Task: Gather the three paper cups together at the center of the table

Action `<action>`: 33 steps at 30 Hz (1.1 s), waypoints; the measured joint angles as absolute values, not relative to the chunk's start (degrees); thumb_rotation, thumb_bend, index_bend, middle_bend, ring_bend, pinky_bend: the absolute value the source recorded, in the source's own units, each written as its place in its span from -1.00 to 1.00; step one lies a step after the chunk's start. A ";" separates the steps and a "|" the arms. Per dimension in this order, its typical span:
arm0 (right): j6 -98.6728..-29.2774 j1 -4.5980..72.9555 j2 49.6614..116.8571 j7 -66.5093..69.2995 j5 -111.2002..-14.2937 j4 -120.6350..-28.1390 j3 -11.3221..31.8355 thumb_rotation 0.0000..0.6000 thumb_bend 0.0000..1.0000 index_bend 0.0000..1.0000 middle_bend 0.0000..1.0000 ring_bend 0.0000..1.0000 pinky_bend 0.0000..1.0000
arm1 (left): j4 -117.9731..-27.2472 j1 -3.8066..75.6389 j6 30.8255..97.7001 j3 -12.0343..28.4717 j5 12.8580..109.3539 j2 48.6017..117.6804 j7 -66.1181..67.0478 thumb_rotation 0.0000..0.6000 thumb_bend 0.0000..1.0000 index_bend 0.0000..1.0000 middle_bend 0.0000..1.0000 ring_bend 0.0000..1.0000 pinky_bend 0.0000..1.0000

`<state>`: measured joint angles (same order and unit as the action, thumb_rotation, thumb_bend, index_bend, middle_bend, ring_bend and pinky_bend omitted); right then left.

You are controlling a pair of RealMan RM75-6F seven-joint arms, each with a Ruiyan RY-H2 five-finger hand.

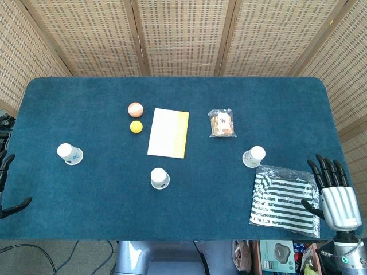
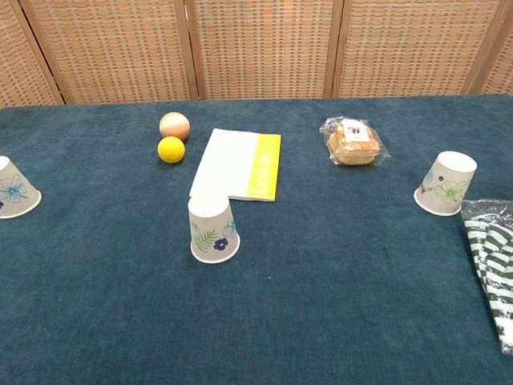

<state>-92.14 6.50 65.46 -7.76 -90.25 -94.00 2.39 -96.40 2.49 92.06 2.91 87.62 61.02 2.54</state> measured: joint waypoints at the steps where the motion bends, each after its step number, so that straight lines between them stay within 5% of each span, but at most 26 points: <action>1: -92.04 6.49 65.44 -7.79 -90.23 -94.02 2.45 1.00 -1.00 -1.00 -1.00 -1.00 -1.00 | -96.47 2.48 91.98 2.93 87.57 61.00 2.53 1.00 -0.90 -1.00 -1.00 -1.00 -1.00; 17: -85.21 9.93 65.36 -5.37 -89.24 -93.35 3.86 1.00 -1.00 -1.00 -1.00 -1.00 -1.00 | -97.63 3.14 89.15 3.06 85.78 60.19 3.23 1.00 -0.89 -1.00 -1.00 -1.00 -1.00; 23: -72.34 17.55 65.17 -0.30 -86.58 -91.60 6.56 1.00 -1.00 -0.96 -0.82 -1.00 -0.99 | -97.82 3.46 88.53 3.65 84.54 60.28 3.72 1.00 -0.89 -1.00 -1.00 -1.00 -1.00; 28: -58.71 25.26 66.21 3.84 -81.18 -88.22 9.19 1.00 -1.00 -0.76 -0.59 -0.82 -0.61 | -97.62 3.83 87.61 4.20 83.13 60.37 4.02 1.00 -0.89 -1.00 -1.00 -1.00 -1.00; 33: -51.52 31.20 70.93 4.24 -75.38 -80.94 11.24 1.00 -0.84 -0.67 -0.50 -0.69 -0.47 | -97.18 4.31 86.26 4.73 81.41 60.45 4.05 1.00 -0.89 -1.00 -1.00 -1.00 -1.00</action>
<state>-51.52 31.20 70.93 4.24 -75.38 -80.94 11.24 -97.18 4.31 86.26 4.73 81.41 60.45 4.05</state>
